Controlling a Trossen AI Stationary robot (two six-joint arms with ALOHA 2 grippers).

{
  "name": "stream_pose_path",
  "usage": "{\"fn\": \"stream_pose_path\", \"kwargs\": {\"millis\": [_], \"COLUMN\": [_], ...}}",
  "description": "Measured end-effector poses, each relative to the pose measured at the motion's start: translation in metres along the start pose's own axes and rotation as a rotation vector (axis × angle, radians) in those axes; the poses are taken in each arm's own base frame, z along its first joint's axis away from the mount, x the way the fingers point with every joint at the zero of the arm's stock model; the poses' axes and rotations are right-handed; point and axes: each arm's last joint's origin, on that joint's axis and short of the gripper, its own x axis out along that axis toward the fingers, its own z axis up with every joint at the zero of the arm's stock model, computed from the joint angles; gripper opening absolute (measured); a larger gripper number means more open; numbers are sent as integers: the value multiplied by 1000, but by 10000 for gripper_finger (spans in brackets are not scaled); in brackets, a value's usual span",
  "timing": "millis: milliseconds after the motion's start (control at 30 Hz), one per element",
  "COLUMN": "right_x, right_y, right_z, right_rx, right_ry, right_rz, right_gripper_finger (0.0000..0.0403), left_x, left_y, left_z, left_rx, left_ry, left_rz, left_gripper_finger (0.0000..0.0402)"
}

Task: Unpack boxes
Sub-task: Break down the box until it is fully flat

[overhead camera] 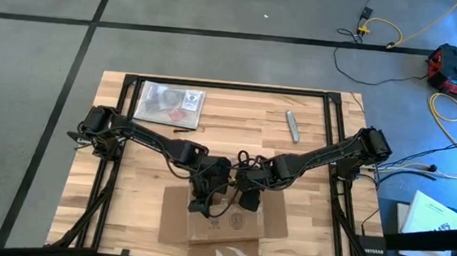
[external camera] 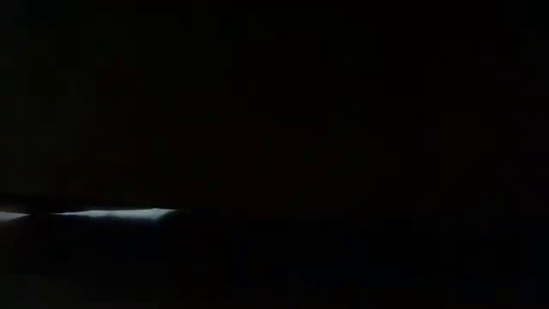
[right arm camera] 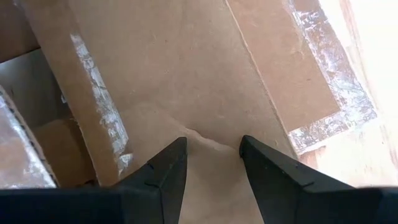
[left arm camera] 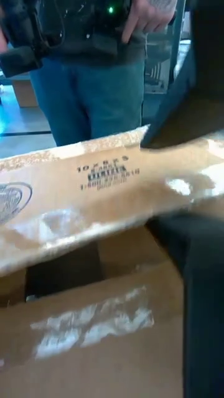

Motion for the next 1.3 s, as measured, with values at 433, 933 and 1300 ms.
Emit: {"fn": "stream_pose_path", "kwargs": {"millis": [433, 933, 1300], "right_x": [-8, -54, -86], "right_y": [1, 10, 42], "right_z": [1, 3, -14], "right_rx": [9, -89, -292], "right_ry": [-10, -86, -223], "right_rz": [13, 2, -47], "right_gripper_finger": [136, 1, 0], "left_x": [0, 0, 0], "left_y": [0, 1, 1], "left_z": [0, -1, 0], "left_rx": [7, 12, -15], "left_ry": [5, 0, -5], "left_rz": [-4, 17, 22], "left_gripper_finger": [2, 0, 0]}}
